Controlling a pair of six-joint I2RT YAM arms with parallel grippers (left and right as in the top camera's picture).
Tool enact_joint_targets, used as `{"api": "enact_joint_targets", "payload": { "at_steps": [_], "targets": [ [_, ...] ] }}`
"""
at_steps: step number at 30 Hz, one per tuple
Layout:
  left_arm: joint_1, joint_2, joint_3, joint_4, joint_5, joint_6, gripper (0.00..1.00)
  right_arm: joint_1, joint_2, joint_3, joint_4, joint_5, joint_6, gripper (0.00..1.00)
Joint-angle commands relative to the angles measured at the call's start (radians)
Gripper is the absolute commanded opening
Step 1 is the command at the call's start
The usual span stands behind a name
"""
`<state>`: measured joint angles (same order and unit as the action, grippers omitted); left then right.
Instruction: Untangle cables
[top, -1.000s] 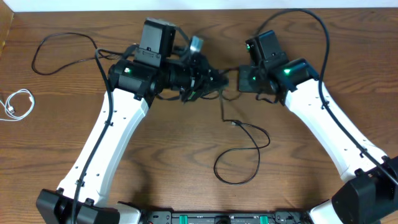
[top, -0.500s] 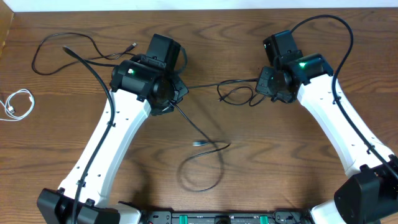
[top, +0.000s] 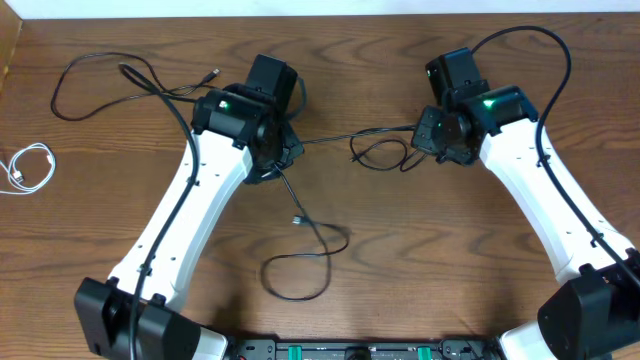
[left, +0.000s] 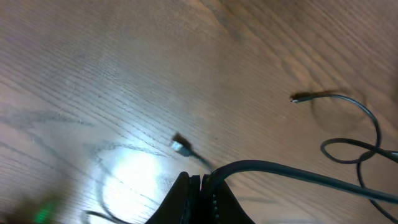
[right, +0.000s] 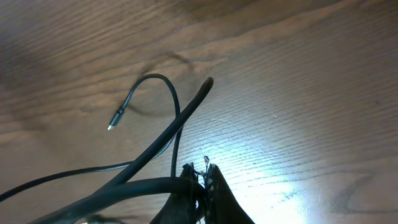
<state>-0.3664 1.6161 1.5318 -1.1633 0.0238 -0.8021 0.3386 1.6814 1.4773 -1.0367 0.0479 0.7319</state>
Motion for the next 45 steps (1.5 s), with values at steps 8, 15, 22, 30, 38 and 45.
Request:
{"api": "enact_joint_targets", "payload": {
  "at_steps": [8, 15, 22, 30, 38, 45],
  "targets": [
    [0.028, -0.118, 0.047, -0.006, -0.032, 0.111, 0.08, -0.023, 0.006, 0.0, 0.009, -0.005, 0.029, 0.81],
    [0.166, -0.273, 0.051, -0.008, -0.111, 0.159, 0.08, -0.023, 0.006, 0.0, 0.043, -0.107, -0.087, 0.96],
    [0.431, -0.343, 0.051, -0.055, -0.3, 0.166, 0.07, -0.023, 0.006, 0.0, 0.031, -0.107, -0.095, 0.96],
    [0.743, -0.315, 0.044, 0.032, -0.367, 0.181, 0.07, -0.023, 0.006, 0.0, 0.032, -0.107, -0.102, 0.96],
    [0.868, -0.191, 0.043, 0.089, -0.373, 0.159, 0.07, -0.023, 0.006, 0.0, 0.046, -0.107, -0.102, 0.96],
    [0.884, -0.054, 0.043, 0.084, -0.396, 0.15, 0.07, -0.023, 0.006, 0.0, 0.046, -0.106, -0.14, 0.96]
  ]
}}
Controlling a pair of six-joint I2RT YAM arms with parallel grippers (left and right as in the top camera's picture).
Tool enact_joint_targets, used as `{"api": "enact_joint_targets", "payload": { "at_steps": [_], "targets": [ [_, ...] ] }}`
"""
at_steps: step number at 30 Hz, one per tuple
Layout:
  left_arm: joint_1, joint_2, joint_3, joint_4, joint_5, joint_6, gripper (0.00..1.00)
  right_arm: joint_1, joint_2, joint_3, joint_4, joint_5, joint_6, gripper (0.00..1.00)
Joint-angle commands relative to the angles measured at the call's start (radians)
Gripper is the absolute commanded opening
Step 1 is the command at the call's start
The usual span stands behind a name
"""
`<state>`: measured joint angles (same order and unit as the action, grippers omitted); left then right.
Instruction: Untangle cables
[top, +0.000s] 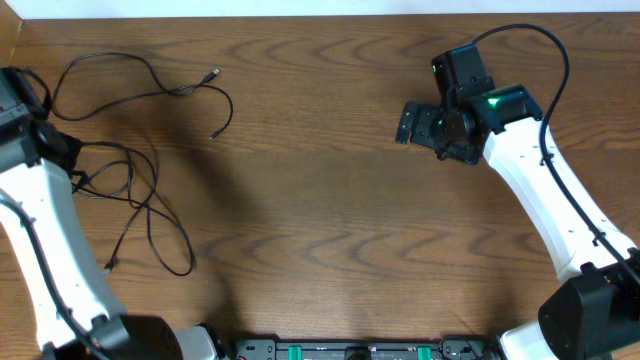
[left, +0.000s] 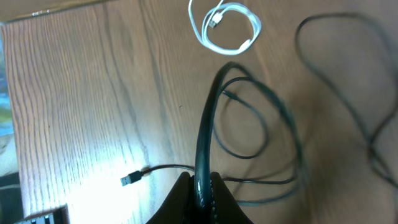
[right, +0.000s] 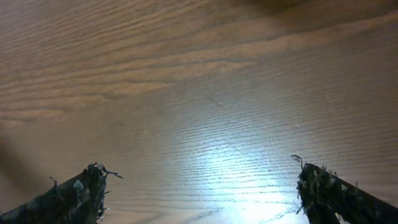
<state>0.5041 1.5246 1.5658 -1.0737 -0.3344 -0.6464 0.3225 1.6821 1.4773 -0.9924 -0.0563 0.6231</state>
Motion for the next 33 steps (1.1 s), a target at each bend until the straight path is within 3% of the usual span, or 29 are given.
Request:
{"api": "enact_joint_targets", "payload": {
  "at_steps": [1, 13, 22, 29, 30, 32, 33],
  "targets": [
    [0.019, 0.055, 0.009, -0.008, -0.037, -0.005, 0.08, -0.007, 0.005, 0.0, 0.003, -0.002, -0.035, 0.96],
    [0.096, 0.294, -0.02, -0.051, -0.014, 0.044, 0.08, -0.007, 0.005, 0.0, 0.026, -0.003, -0.035, 0.96],
    [0.237, 0.429, -0.02, -0.021, -0.011, 0.043, 0.08, -0.007, 0.005, 0.0, 0.024, -0.003, -0.037, 0.96],
    [0.333, 0.498, -0.021, -0.021, 0.145, 0.044, 0.09, -0.007, 0.005, 0.0, 0.036, -0.003, -0.037, 0.96],
    [0.342, 0.503, -0.022, -0.021, 0.16, 0.044, 0.17, -0.007, 0.005, 0.0, 0.036, -0.003, -0.037, 0.96],
    [0.356, 0.505, -0.022, -0.014, 0.187, 0.044, 0.53, -0.007, 0.006, 0.0, 0.036, -0.003, -0.037, 0.96],
    [0.362, 0.505, -0.022, -0.007, 0.196, 0.043, 0.65, -0.007, 0.005, 0.0, 0.036, -0.003, -0.037, 0.96]
  ]
}}
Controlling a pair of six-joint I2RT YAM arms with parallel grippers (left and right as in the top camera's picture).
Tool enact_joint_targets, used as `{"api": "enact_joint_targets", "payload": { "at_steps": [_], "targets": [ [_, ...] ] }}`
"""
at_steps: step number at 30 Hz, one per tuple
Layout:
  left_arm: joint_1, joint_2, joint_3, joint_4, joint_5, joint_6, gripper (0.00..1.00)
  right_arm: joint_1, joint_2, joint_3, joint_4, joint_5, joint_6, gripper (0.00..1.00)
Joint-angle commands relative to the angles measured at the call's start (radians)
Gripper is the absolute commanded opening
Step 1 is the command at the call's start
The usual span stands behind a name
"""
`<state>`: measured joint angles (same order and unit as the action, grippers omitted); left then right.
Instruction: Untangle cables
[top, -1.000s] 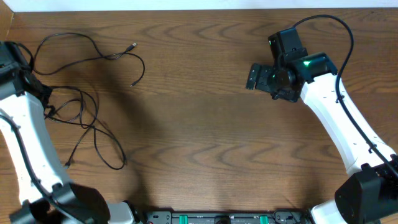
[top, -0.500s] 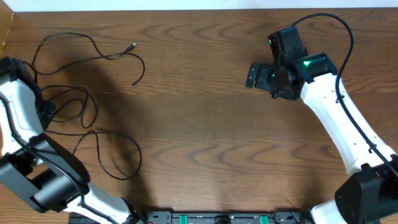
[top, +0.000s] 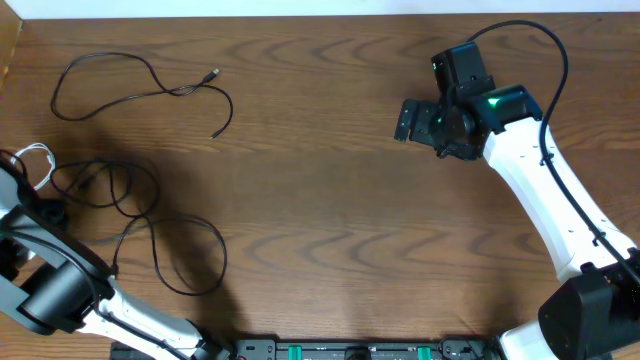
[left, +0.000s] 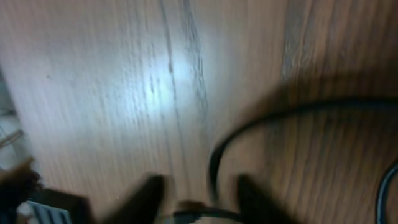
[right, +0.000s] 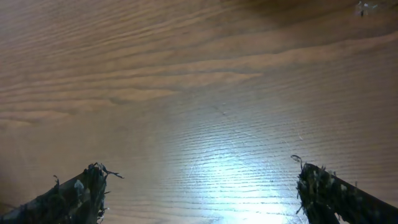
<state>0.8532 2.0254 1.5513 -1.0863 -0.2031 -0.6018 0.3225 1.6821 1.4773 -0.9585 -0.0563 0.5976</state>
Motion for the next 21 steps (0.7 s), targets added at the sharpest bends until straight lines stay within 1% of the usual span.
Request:
{"api": "enact_joint_targets", "payload": {
  "at_steps": [1, 3, 8, 12, 14, 18, 19, 21],
  "targets": [
    [0.018, 0.004, -0.007, 0.009, 0.077, -0.001, 0.75, -0.007, 0.005, 0.0, 0.002, -0.003, -0.011, 0.95],
    [0.025, 0.004, -0.006, 0.012, 0.092, 0.0, 0.82, -0.007, 0.005, 0.0, 0.0, -0.003, -0.011, 0.95],
    [0.026, -0.03, 0.029, -0.006, 0.092, 0.024, 0.83, -0.007, 0.006, 0.0, -0.002, -0.003, -0.012, 0.95],
    [0.015, -0.135, 0.052, 0.006, 0.104, 0.021, 0.83, 0.0, 0.005, 0.0, 0.002, -0.003, -0.012, 0.95],
    [0.003, -0.202, 0.052, 0.036, 0.156, 0.023, 0.83, 0.008, 0.006, 0.0, 0.003, -0.003, -0.012, 0.95],
    [-0.047, -0.322, 0.052, 0.092, 0.362, 0.076, 0.83, 0.031, 0.006, 0.0, 0.018, -0.003, -0.012, 0.96],
    [-0.065, -0.338, 0.052, 0.093, 0.388, 0.078, 0.83, 0.037, 0.006, 0.0, 0.024, -0.003, -0.012, 0.96],
    [-0.115, -0.354, 0.051, 0.082, 0.385, 0.078, 0.8, 0.052, 0.006, 0.0, 0.04, -0.003, -0.011, 0.96]
  ]
}}
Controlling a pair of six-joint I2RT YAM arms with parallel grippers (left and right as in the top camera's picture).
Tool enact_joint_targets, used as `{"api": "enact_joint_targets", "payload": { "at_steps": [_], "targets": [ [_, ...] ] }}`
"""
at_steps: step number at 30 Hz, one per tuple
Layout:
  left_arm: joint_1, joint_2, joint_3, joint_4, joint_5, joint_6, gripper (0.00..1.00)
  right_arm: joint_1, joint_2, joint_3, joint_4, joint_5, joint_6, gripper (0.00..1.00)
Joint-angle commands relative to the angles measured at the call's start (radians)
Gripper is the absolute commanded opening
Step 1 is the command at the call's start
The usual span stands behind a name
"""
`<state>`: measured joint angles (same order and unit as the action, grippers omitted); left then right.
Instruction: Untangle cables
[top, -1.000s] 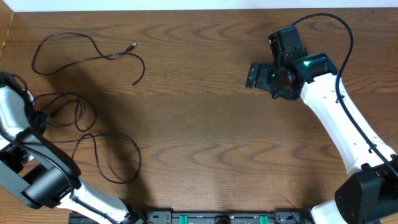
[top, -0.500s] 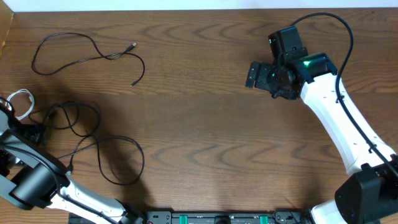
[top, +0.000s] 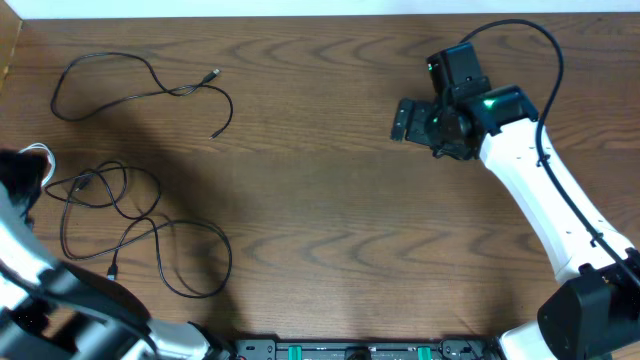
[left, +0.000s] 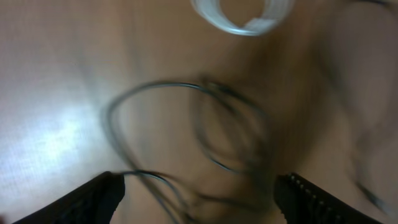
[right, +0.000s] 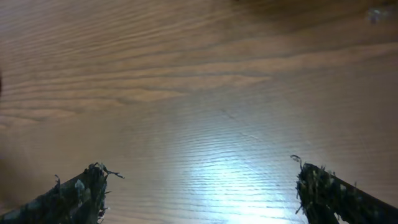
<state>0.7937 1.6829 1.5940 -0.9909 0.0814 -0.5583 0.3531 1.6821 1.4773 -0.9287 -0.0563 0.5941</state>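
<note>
A thin black cable (top: 140, 88) lies in a loose curve at the far left of the table. A second black cable (top: 135, 235) lies in loops nearer the front left, apart from the first. My left gripper (top: 22, 172) hovers at the left edge beside those loops; the blurred left wrist view has it (left: 199, 199) open above the black loops (left: 211, 124), nothing between its fingers. A white coiled cable (left: 242, 12) lies just beyond. My right gripper (top: 408, 120) is at the far right, and the right wrist view shows it (right: 202, 193) open over bare wood.
The white coil (top: 38, 150) peeks out by the left arm at the table's left edge. The right arm's own black lead (top: 540, 50) arcs above the right wrist. Brown wooden table (top: 320, 220) between the two arms.
My left gripper has opened wide and shifted at the left edge. The black cable's loops have settled on the table in a slightly different shape. My right gripper is still open in the same place.
First both grippers were shut on a black cable stretched between them mid-table. Then the right gripper was open and empty, and the left held the cable at the far left. Later the cable lay looped at the left, and now the left gripper is open over it.
</note>
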Motion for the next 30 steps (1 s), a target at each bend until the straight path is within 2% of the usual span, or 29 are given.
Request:
{"api": "enact_joint_targets", "payload": {
  "at_steps": [1, 10, 15, 21, 30],
  "targets": [
    [-0.079, -0.012, 0.009, -0.033, 0.093, 0.034, 0.8, 0.029, 0.006, 0.0, 0.018, -0.003, -0.008, 0.96],
    [-0.253, 0.048, -0.173, -0.14, 0.004, 0.026, 0.78, 0.071, 0.006, 0.0, 0.028, -0.002, -0.018, 0.97],
    [-0.303, 0.064, -0.294, -0.15, 0.05, -0.024, 0.77, 0.073, 0.006, 0.0, 0.028, -0.002, -0.027, 0.97],
    [-0.362, 0.064, -0.353, -0.149, 0.102, -0.051, 0.76, 0.074, 0.006, 0.0, 0.036, -0.003, -0.027, 0.97],
    [-0.472, 0.064, -0.539, 0.023, 0.06, -0.223, 0.75, 0.08, 0.006, 0.0, 0.039, -0.003, -0.027, 0.97]
  ]
}}
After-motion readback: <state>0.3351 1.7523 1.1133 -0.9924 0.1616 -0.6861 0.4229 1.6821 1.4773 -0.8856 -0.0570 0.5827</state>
